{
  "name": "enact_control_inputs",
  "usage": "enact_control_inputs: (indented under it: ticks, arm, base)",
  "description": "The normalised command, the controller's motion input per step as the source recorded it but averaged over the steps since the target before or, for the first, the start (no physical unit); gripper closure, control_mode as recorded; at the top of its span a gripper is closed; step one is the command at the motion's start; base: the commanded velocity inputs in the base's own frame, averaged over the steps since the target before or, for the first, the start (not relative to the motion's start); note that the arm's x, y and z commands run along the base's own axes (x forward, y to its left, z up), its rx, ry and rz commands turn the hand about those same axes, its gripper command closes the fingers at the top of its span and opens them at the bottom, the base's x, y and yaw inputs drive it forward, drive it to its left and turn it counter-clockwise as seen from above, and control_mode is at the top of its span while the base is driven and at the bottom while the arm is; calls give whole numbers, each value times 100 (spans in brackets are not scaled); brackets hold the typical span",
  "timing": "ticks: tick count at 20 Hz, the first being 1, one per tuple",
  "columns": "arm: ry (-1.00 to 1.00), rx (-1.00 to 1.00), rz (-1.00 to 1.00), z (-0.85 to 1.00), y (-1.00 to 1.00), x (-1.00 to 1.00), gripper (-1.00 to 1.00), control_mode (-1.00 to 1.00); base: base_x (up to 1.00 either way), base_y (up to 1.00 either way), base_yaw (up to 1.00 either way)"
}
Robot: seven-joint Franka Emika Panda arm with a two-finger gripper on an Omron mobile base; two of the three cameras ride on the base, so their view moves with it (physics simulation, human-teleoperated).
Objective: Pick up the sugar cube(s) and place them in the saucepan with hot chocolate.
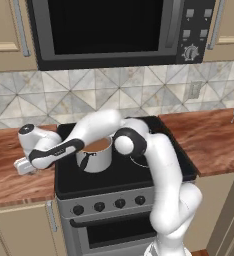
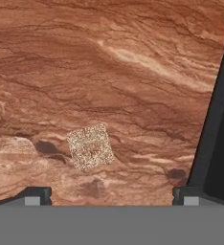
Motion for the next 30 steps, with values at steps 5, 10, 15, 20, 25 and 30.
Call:
enact_control_inputs:
  ticks: [5,10,15,20,25,30]
  arm:
    - [0,0,0,-11,20,27,-100,-100]
    - [0,0,0,-7,20,24,-100,-100]
    - [0,0,0,-8,16,20,-100,-100]
    - [3,0,0,-14,1,-1,-100,-100]
    - [0,0,-1,-12,-4,-11,-100,-100]
    - [1,0,0,-17,-12,-2,-100,-100]
  base:
    - [0,0,0]
    - [0,0,0]
    - [0,0,0]
    - [0,0,0]
    - [0,0,0]
    - [0,0,0]
